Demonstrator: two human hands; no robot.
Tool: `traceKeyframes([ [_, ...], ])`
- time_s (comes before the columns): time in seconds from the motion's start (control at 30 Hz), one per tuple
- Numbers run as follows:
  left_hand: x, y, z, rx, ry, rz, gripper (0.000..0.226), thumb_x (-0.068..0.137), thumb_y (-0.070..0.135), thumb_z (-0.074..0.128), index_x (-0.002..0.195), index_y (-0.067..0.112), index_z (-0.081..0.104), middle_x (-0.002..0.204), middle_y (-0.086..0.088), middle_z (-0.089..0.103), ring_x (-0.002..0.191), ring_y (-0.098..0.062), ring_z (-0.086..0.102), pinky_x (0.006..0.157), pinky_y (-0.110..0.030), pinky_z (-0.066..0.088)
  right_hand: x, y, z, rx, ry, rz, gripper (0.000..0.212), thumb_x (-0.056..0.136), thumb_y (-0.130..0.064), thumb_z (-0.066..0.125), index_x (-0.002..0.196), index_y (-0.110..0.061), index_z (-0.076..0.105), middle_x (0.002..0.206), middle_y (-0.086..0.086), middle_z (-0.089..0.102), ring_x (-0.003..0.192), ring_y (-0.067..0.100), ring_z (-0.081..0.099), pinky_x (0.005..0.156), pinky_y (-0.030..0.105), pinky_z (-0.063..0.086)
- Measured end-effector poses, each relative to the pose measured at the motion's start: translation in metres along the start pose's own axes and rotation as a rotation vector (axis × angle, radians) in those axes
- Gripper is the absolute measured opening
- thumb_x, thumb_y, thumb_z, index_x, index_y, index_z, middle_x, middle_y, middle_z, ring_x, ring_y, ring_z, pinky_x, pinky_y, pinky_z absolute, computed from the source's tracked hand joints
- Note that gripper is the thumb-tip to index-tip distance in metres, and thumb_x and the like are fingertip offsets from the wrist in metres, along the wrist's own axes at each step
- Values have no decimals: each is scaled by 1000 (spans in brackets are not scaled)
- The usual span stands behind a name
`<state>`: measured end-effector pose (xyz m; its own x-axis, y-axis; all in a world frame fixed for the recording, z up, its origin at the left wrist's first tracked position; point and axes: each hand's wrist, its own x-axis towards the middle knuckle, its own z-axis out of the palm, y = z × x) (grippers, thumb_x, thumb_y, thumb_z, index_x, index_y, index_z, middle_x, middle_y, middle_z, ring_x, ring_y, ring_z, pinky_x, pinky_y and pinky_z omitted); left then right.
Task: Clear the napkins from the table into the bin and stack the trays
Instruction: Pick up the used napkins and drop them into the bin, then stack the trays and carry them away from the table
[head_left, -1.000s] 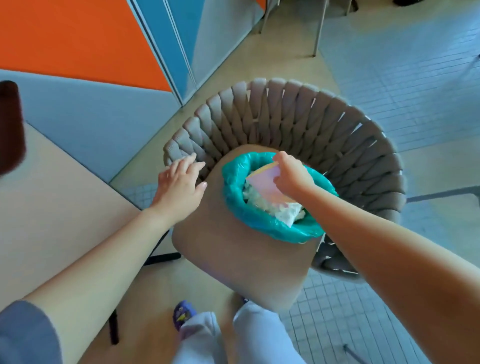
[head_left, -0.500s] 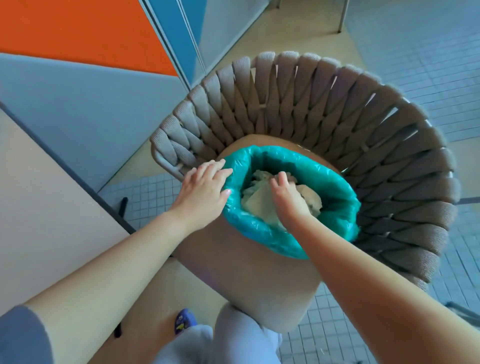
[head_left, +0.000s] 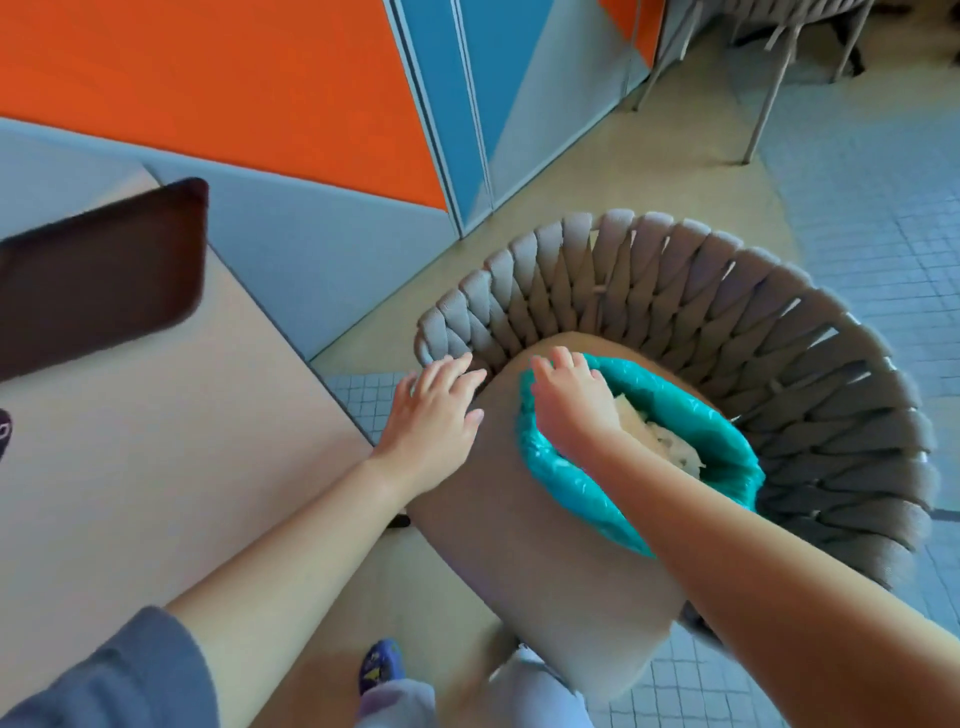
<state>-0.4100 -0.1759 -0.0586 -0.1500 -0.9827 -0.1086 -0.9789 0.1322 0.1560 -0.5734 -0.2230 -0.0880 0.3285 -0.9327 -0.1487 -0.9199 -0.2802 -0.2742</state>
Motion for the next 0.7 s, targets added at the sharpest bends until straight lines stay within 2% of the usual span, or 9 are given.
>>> traceKeyframes([
  [0.17,-44,-59,-34,-9,75,-148,44,90,25,53,133,17,46,146,-4,39,135,-23,32,109,-41,25,12,-94,-27,94,12,-193,32,94,-25,44,124,-14,46,125,10,48,116,30,44,91,43,41],
  [0.37,-94,-152,-63,-46,168,-361,42,92,25,50,133,18,45,147,-3,36,136,-23,30,110,-44,27,35,-194,-36,127,-10,-301,36,95,-26,42,129,-13,43,131,10,46,121,31,42,94,44,40],
  [0.53,-121,-241,-82,-47,230,-471,42,93,26,48,134,19,43,147,-3,35,136,-22,28,109,-42,26,62,-276,-29,124,-33,-330,39,96,-27,42,132,-14,40,133,11,46,122,31,42,98,43,39],
  [0.7,-138,-333,-95,-53,256,-522,41,92,25,49,132,17,45,145,-4,38,134,-23,32,109,-42,27,93,-353,-14,157,-78,-255,41,96,-27,42,134,-13,39,136,11,44,126,30,40,101,44,37],
])
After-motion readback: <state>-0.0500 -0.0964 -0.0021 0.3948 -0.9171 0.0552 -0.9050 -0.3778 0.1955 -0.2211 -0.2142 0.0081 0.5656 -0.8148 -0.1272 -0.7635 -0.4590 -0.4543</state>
